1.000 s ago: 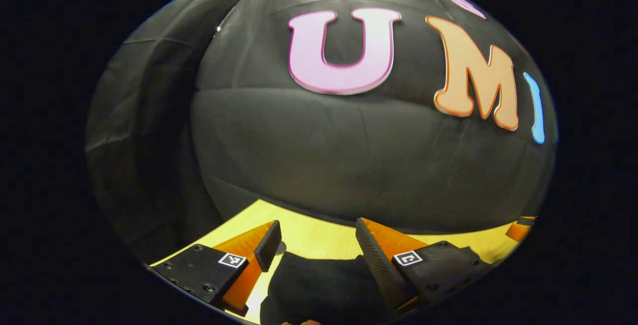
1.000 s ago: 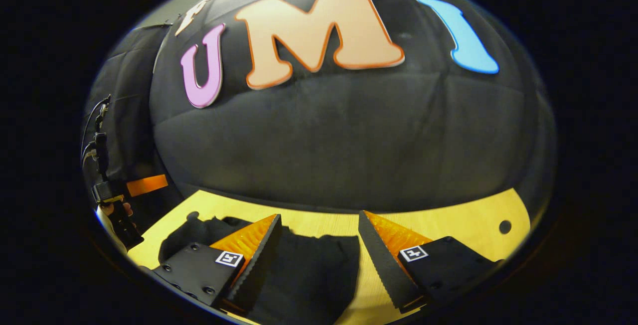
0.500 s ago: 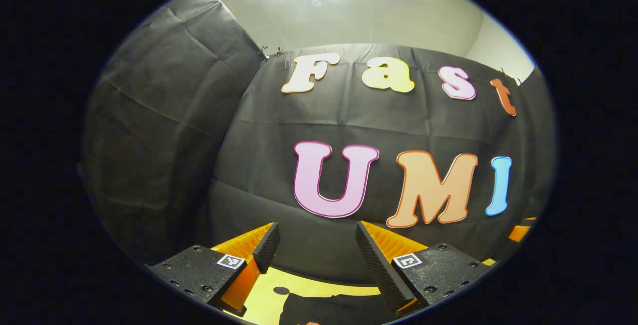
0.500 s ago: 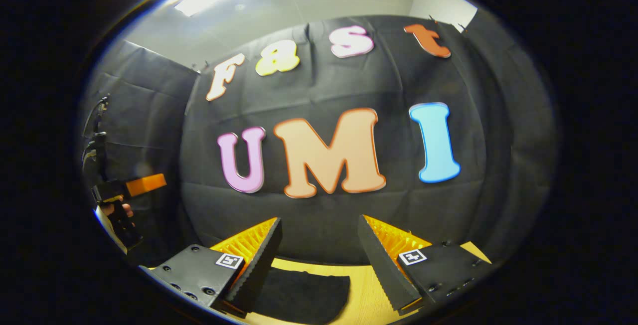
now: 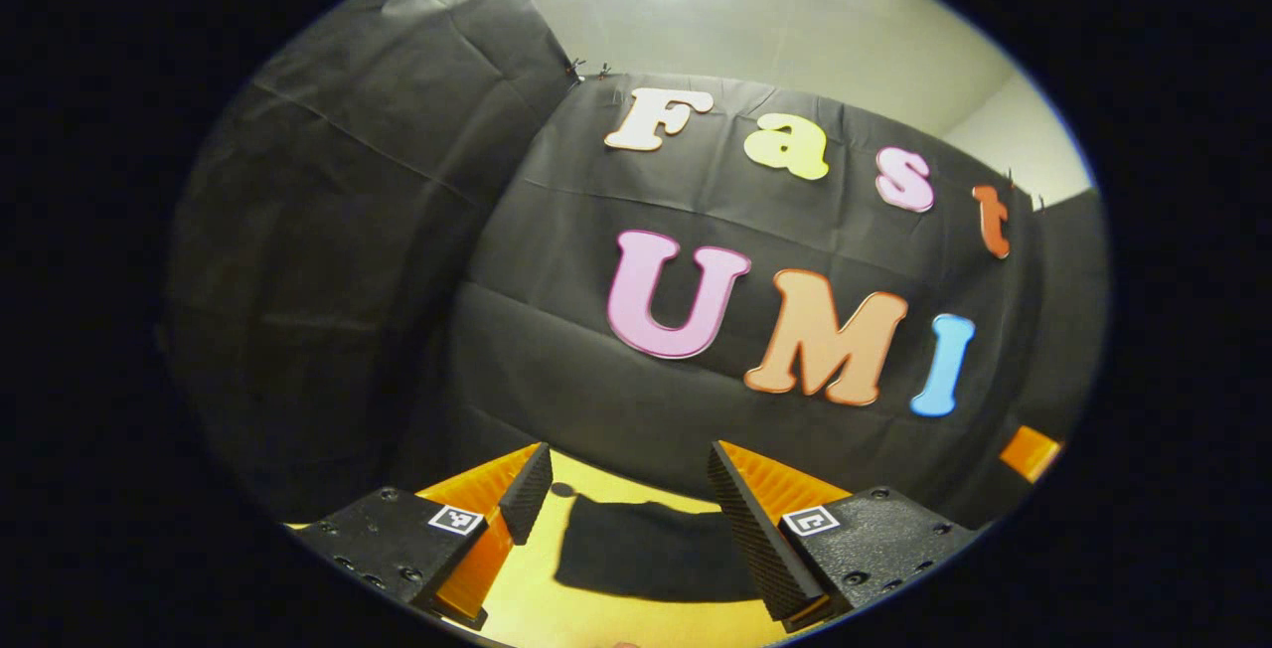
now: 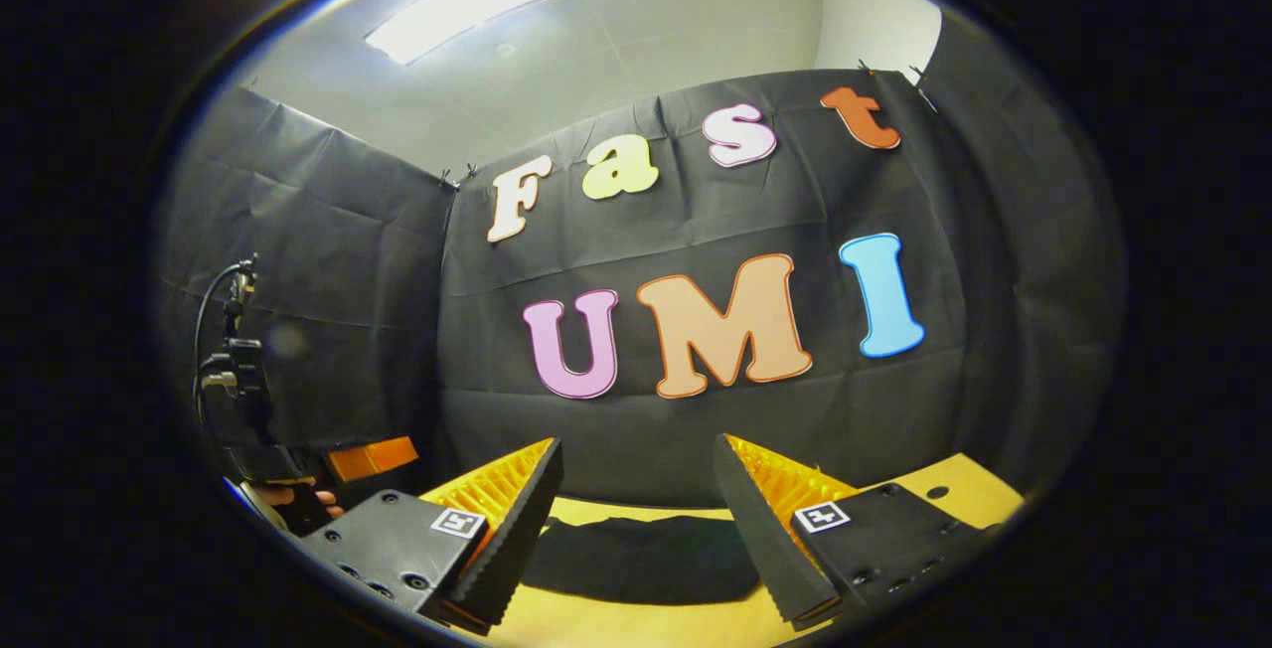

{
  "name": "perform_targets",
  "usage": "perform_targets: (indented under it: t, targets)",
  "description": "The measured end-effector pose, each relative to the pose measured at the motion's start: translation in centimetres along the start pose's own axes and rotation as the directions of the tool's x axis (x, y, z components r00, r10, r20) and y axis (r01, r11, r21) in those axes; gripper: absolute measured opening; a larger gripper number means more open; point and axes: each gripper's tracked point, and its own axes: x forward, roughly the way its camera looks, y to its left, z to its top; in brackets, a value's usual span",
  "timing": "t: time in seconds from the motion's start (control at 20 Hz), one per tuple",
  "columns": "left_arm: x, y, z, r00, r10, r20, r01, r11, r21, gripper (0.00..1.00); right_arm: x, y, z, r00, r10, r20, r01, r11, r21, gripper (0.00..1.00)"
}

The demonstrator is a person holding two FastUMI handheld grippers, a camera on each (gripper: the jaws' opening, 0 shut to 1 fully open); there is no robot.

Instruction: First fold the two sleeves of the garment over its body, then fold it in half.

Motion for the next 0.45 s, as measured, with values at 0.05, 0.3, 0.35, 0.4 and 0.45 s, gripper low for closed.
perform_targets:
  t: [0.05, 0.3, 0.35, 0.4, 0.45]
  targets:
    - [-0.1, 0.0, 0.0, 1.000, -0.009, -0.005, 0.009, 1.000, 0.012, 0.92, 0.2, 0.5, -0.4, 1.000, 0.008, -0.003, -0.008, 1.000, -0.012, 0.96]
    - [0.1, -1.2, 0.2, 0.999, -0.053, -0.006, 0.053, 0.998, 0.038, 0.92, 0.5, 0.2, -0.8, 1.000, -0.005, -0.030, 0.004, 0.999, -0.047, 0.96]
    - [0.3, -1.4, 0.4, 0.998, -0.061, -0.003, 0.061, 0.997, 0.048, 0.92, 0.5, 0.1, -0.7, 1.000, -0.009, -0.026, 0.008, 0.999, -0.032, 0.96]
    - [0.5, -1.6, 0.1, 0.998, -0.070, -0.009, 0.070, 0.996, 0.060, 0.92, 0.6, -0.2, -0.8, 1.000, -0.014, -0.027, 0.013, 1.000, -0.022, 0.99]
    - [0.6, -1.6, -0.2, 0.997, -0.077, -0.018, 0.078, 0.994, 0.073, 0.92, 0.6, -0.4, -0.9, 0.999, -0.023, -0.030, 0.023, 1.000, -0.018, 0.99]
